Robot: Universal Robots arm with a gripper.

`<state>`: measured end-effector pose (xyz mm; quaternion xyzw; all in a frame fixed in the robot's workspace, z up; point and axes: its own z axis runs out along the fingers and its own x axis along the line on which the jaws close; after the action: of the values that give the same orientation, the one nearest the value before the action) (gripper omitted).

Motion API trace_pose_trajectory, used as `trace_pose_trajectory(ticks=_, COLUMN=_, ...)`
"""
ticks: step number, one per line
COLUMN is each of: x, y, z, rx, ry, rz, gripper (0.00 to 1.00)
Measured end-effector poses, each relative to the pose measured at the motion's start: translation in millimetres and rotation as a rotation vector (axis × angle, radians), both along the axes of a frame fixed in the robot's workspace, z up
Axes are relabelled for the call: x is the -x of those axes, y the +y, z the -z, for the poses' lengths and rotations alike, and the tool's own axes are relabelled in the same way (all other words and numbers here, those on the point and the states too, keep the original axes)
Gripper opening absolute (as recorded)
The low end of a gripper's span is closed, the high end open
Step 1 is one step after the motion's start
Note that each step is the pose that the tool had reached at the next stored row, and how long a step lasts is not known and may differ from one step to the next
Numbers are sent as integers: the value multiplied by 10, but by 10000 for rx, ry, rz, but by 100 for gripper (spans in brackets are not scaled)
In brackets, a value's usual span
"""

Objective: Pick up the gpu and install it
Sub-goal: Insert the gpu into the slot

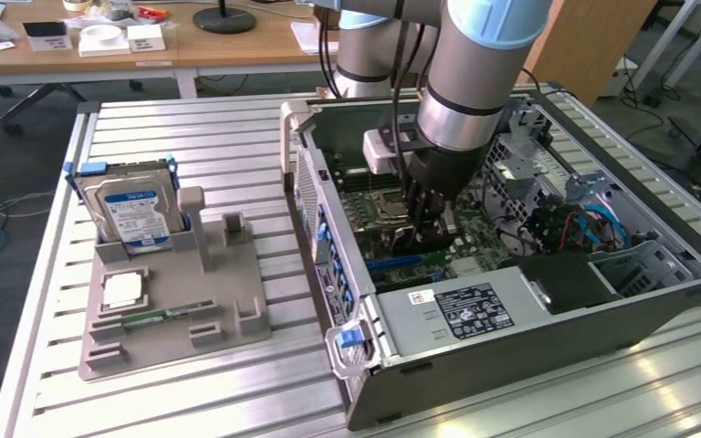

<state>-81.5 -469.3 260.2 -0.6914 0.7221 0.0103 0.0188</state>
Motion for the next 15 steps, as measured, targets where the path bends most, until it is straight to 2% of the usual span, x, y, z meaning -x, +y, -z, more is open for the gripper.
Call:
trace_pose_trajectory(ticks=9, x=12, y=0, z=2, rx=9, ry=0, rz=0, gripper=27)
trace_pose_trajectory(ticks=15, x=14, y=1, z=49, rx=19, ry=-1, rz=1, gripper=27)
